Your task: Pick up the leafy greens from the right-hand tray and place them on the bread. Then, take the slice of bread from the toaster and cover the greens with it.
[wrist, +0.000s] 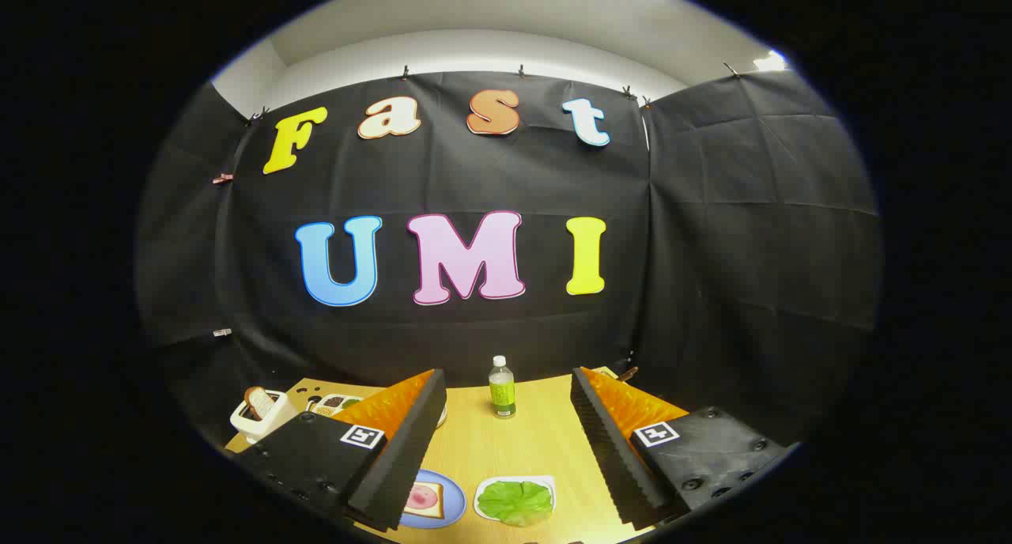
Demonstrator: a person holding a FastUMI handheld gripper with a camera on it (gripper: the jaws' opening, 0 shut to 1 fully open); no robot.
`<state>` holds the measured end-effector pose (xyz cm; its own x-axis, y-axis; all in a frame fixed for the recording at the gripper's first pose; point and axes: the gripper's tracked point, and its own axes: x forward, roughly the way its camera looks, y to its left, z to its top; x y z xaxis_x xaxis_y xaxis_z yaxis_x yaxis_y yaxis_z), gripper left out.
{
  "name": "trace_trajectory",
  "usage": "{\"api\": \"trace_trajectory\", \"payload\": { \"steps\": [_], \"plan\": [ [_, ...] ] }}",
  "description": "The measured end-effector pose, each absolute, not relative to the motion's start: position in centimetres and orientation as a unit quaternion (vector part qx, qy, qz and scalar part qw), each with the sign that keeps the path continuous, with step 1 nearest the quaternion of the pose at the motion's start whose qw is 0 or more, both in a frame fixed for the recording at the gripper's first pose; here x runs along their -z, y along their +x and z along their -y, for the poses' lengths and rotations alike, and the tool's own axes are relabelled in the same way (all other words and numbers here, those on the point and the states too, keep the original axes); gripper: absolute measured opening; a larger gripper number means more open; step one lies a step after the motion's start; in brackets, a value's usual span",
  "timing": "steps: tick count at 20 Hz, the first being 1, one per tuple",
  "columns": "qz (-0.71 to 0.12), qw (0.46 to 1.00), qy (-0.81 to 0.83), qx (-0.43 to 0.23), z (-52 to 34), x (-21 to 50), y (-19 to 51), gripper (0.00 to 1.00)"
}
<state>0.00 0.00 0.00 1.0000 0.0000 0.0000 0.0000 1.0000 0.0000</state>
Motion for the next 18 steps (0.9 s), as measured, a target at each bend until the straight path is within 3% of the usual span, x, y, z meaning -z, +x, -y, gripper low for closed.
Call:
{"api": "trace_trajectory", "payload": {
  "steps": [18],
  "plan": [
    [-0.045,0.999,-0.002,-0.023,-0.7,3.9,0.3,0.98]
  ]
}}
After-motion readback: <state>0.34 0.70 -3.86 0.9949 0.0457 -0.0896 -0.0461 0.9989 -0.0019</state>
